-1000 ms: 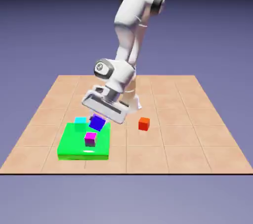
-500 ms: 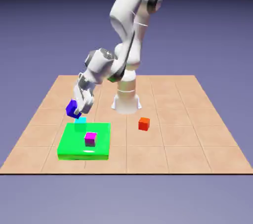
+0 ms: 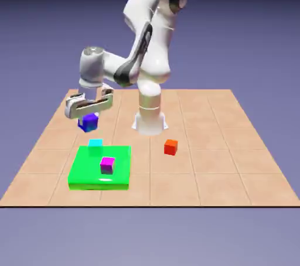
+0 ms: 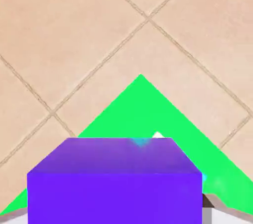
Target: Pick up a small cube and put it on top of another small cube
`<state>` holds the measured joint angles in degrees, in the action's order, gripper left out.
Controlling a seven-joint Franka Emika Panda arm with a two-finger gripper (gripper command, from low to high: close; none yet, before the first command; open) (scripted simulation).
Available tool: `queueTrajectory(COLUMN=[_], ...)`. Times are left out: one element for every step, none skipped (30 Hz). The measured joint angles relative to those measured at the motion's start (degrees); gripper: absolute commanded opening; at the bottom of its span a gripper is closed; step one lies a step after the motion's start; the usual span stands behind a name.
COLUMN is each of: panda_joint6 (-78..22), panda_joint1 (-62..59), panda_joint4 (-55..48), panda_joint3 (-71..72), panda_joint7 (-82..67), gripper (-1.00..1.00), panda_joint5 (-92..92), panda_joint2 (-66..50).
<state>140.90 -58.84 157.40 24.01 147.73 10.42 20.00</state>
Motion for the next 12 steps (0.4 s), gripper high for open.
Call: queueTrajectory(panda_joint6=[-0.99,-1.79,-1.79,0.62,3.05,5.47,7.89,10.32,12.62,12.57,12.57,10.15], panda_joint1=[0.92,1.68,1.68,1.64,1.60,1.56,1.52,1.48,1.45,1.45,1.45,1.49], panda_joint4=[0.09,0.16,0.16,0.54,0.92,1.30,1.68,2.06,2.42,2.42,2.42,2.04], panda_joint3=[-1.44,-2.61,-2.61,-2.44,-2.26,-2.08,-1.90,-1.72,-1.55,-1.55,-1.55,-1.73], panda_joint7=[1.47,2.67,2.67,3.02,3.38,3.73,4.09,4.44,4.78,4.77,4.77,4.42], gripper=[-1.00,-1.00,-1.00,-1.00,-1.00,-1.00,-1.00,-1.00,1.00,1.00,1.00,1.00], panda_joint5=[2.49,4.51,4.52,4.07,3.63,3.19,2.74,2.30,1.88,1.89,1.89,2.33], panda_joint2=[0.07,0.12,0.12,-1.95,-4.03,-6.10,-8.18,-10.25,-12.22,-12.23,-12.23,-10.16])
